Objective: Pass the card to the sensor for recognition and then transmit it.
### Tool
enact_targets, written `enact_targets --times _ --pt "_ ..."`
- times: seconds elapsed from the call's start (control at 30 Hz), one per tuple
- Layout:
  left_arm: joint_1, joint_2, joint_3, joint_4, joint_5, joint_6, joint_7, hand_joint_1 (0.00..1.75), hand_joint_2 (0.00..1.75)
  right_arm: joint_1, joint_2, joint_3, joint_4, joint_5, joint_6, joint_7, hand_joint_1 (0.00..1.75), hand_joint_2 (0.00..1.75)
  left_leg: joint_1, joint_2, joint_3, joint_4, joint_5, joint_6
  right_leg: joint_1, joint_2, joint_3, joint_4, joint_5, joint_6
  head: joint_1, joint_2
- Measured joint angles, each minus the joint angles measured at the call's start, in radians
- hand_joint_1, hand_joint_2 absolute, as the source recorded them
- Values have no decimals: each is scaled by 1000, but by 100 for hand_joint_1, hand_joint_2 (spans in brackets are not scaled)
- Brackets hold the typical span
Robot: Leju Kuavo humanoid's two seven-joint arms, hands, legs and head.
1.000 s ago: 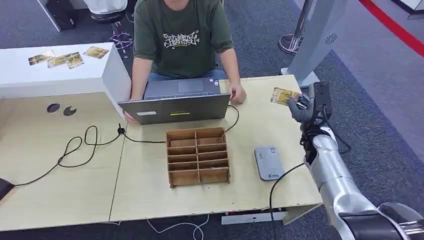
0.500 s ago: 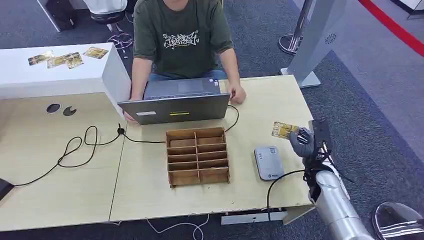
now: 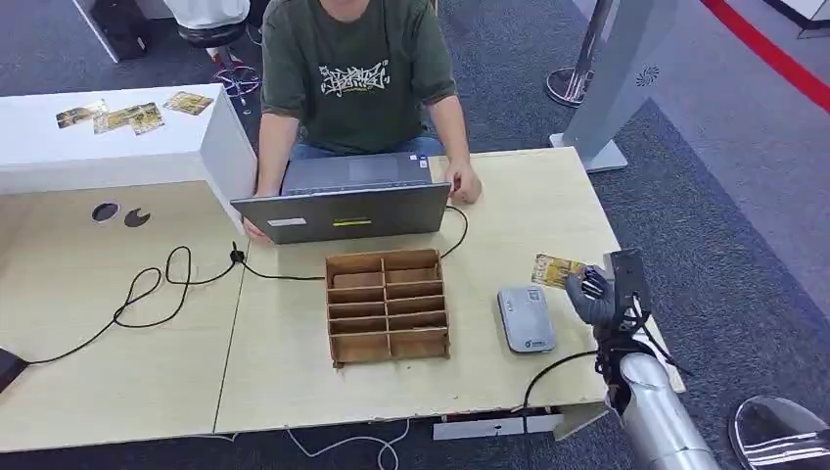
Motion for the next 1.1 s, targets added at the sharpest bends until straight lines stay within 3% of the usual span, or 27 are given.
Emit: enact_targets --times 0.17,0.6,0.87,1.1 --pt "5 -13 8 14 8 -1 -9 0 0 85 0 3 -105 54 -41 11 175 175 0 0 -1 0 -1 1 0 0 0 0 -1 0 0 0" --pt "11 -38 38 42 13 -5 -21 0 0 260 -27 55 -331 92 -65 50 175 175 0 0 0 0 -2 0 0 0 0 0 -1 0 0 0" --pt "12 -40 39 48 2 -6 -21 0 0 285 -37 80 -350 88 -70 58 175 175 0 1 -1 0 -2 1 0 0 0 0 -1 0 0 0" --pt "11 -40 39 50 -21 -16 -21 0 0 241 -35 106 -306 82 -56 58 175 175 0 1 0 0 -2 1 0 0 0 0 -1 0 0 0"
